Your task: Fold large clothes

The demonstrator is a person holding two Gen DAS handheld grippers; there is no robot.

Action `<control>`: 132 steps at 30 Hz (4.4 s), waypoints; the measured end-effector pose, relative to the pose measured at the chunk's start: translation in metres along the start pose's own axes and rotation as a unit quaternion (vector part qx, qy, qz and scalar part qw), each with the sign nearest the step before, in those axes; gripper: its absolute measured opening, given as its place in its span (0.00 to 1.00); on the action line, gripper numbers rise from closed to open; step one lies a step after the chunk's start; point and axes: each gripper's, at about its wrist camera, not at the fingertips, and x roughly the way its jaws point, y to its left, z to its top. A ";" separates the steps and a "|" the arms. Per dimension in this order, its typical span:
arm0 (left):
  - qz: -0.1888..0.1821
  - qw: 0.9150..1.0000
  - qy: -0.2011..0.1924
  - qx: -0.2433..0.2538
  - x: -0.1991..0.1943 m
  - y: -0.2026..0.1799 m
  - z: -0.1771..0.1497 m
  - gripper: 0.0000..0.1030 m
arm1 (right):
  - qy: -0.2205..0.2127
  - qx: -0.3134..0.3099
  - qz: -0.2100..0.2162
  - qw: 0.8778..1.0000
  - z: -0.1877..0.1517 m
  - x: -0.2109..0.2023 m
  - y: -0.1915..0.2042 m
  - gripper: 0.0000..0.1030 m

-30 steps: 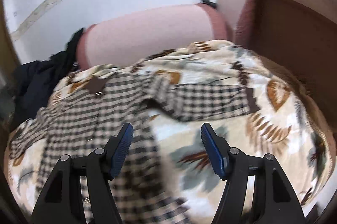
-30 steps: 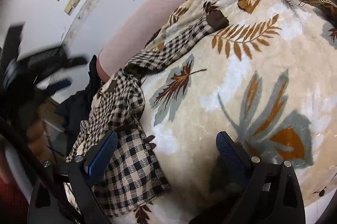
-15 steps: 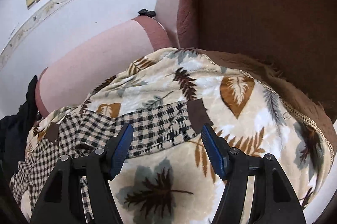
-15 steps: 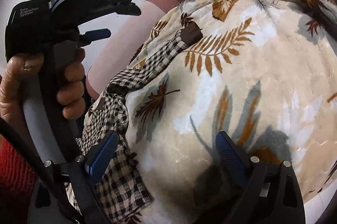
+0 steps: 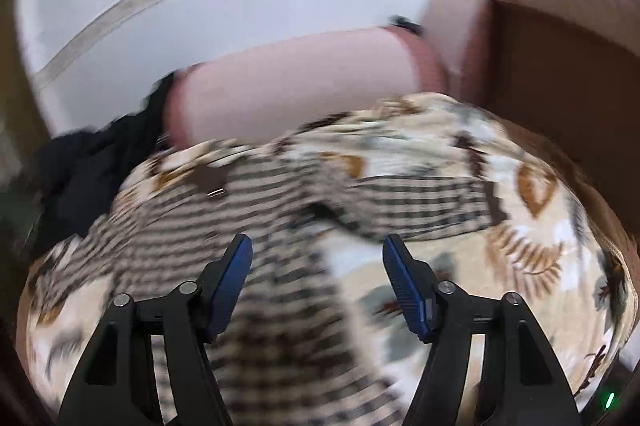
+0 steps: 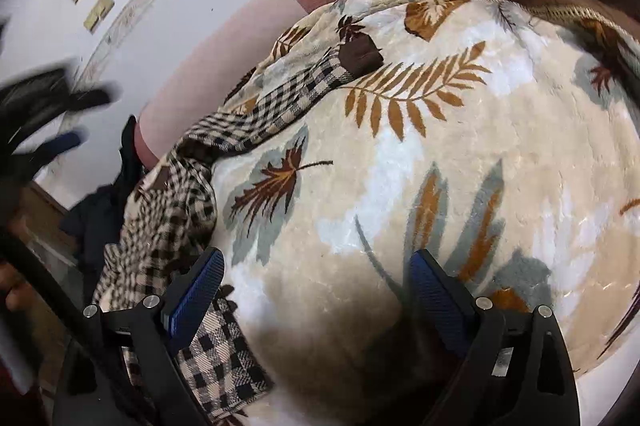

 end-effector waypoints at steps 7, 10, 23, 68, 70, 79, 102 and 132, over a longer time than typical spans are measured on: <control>0.116 0.990 0.011 -0.078 -0.052 0.123 -0.053 0.71 | 0.016 -0.035 -0.011 0.999 -0.005 0.002 0.010 0.94; 0.138 0.985 0.023 -0.102 -0.069 0.156 -0.074 0.71 | 0.025 -0.058 -0.022 0.998 -0.008 0.006 0.020 0.94; 0.149 0.979 0.058 -0.130 -0.080 0.188 -0.116 0.72 | -0.016 -0.209 -0.067 0.975 -0.033 -0.011 0.079 0.94; 0.053 0.968 0.139 -0.202 -0.007 0.305 -0.211 0.72 | 0.063 -0.323 -0.111 0.938 -0.108 0.038 0.216 0.94; 0.045 0.965 0.141 -0.217 0.001 0.323 -0.211 0.72 | 0.071 -0.319 -0.117 0.938 -0.109 0.041 0.212 0.94; 0.113 0.914 0.105 -0.374 0.055 0.514 -0.219 0.72 | 0.076 -0.341 -0.122 0.929 -0.115 0.054 0.228 0.94; 0.155 0.837 0.092 -0.516 0.119 0.693 -0.189 0.03 | 0.080 -0.367 -0.116 0.920 -0.118 0.098 0.268 0.94; -0.135 0.951 0.150 -0.233 0.257 0.239 -0.040 0.05 | 0.052 -0.142 -0.022 0.988 -0.028 0.078 0.169 0.92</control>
